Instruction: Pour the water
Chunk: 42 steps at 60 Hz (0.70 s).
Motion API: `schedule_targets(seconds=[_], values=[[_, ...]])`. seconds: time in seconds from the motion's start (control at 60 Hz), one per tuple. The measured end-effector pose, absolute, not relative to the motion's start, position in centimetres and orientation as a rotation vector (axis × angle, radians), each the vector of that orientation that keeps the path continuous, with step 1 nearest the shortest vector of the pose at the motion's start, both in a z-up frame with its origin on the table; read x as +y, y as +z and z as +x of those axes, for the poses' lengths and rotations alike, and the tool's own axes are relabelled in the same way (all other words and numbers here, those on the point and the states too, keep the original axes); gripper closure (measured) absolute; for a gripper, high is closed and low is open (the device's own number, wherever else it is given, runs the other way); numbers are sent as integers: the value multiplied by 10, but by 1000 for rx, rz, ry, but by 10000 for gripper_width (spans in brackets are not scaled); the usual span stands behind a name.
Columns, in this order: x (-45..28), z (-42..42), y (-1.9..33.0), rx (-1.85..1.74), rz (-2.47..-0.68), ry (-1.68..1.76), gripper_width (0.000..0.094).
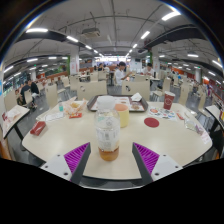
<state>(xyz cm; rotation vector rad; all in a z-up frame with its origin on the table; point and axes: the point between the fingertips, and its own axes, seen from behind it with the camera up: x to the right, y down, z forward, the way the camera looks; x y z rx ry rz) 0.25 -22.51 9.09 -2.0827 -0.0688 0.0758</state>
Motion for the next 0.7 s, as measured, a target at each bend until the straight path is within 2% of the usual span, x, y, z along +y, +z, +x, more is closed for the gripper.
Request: schedule_targets(seconds=[0.217,0.267,0.333,0.367,0.567,0.7], values=[[-154,-8,79,-3,-1991,34,111],[-145,-7,73,10,-1991,16,195],[-139,-12,70,5,-1977,35,386],[-138,-12,71,3,-1975,23,385],[-136,-30,78,-32,-2010,33,530],[-117,-73,111,-86,-1989,107,532]])
